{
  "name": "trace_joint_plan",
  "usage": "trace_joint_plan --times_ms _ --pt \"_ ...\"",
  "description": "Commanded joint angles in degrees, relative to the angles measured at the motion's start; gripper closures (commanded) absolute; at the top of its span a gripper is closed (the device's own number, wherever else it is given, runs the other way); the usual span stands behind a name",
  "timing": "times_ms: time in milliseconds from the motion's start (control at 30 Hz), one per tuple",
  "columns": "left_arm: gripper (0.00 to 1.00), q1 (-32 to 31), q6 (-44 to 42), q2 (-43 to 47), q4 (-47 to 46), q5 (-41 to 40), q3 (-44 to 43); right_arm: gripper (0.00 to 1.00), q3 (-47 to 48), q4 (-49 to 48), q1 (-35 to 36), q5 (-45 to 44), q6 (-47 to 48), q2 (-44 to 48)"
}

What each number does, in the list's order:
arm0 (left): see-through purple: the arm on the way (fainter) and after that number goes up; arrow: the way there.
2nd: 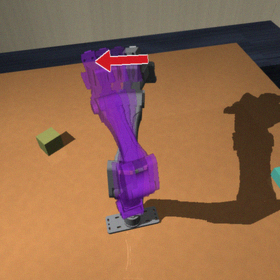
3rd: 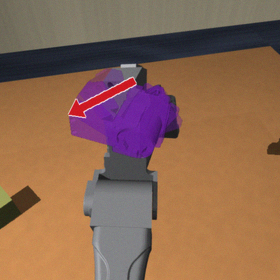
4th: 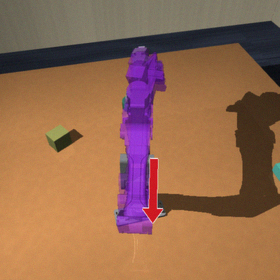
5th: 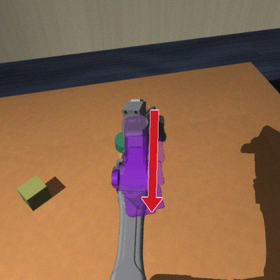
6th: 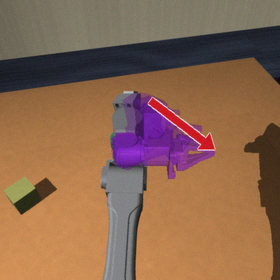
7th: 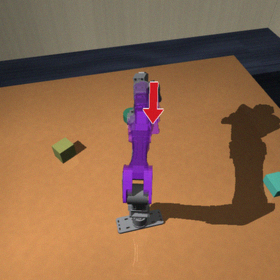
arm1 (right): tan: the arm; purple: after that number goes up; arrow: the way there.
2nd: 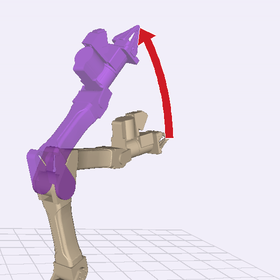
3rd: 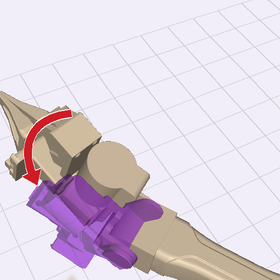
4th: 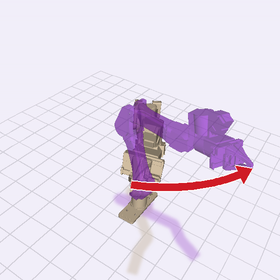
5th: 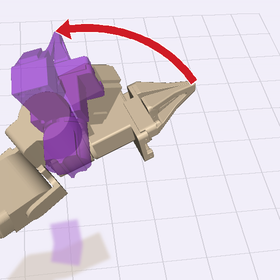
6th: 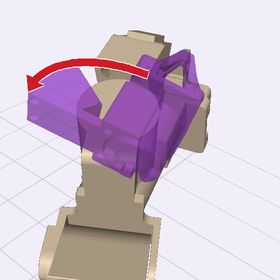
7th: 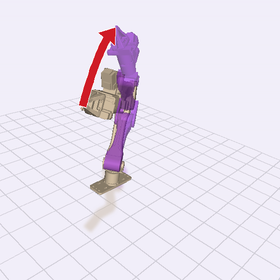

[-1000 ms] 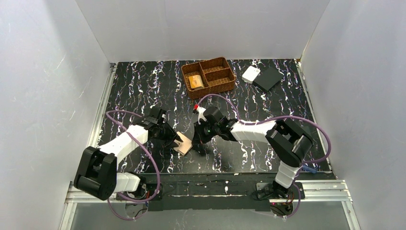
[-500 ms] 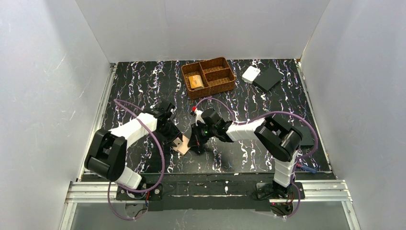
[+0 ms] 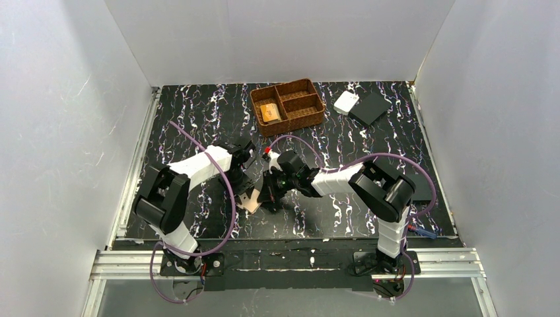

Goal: Put the credit cards into the card holder
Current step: Open the card holder at the center of the board.

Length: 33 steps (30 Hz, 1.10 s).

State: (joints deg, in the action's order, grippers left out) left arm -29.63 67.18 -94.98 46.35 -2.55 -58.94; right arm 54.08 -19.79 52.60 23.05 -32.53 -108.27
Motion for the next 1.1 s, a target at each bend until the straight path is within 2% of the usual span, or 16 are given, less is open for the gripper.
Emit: trace_joint_plan --times_ms 0,200,500,567,733,967,1000,1067 --pt "0.6 0.1 1.3 -1.3 5.4 -8.3 -1.7 0.99 -1.7 1.2 0.1 -2.5 2.1 -1.3" --pt "0.62 0.1 -1.2 -4.4 3.1 -7.5 -2.0 0.99 -1.4 1.2 0.1 -2.5 2.2 -1.6" --pt "0.96 0.0 -10.2 -1.4 -2.7 -7.2 -0.4 0.99 -0.9 2.4 0.1 -3.0 3.0 -2.2" --pt "1.0 0.0 -11.8 1.3 -5.2 -6.4 1.7 0.99 -0.7 2.7 0.1 -3.0 3.1 -2.4" --pt "1.0 0.1 -14.2 11.7 -14.1 -4.8 9.6 0.99 -0.1 2.9 0.1 -2.9 3.2 -3.2" --pt "1.0 1.0 -16.2 31.2 -29.0 0.8 26.0 0.99 0.5 5.3 0.1 -2.1 7.0 -1.6" --pt "1.0 1.1 -16.5 33.7 -30.3 1.1 27.9 0.96 0.8 5.8 0.3 -1.6 9.0 -0.9" --pt "1.0 1.5 -17.0 38.5 -31.7 1.5 30.9 0.84 1.7 7.8 1.4 -2.4 15.1 1.5"
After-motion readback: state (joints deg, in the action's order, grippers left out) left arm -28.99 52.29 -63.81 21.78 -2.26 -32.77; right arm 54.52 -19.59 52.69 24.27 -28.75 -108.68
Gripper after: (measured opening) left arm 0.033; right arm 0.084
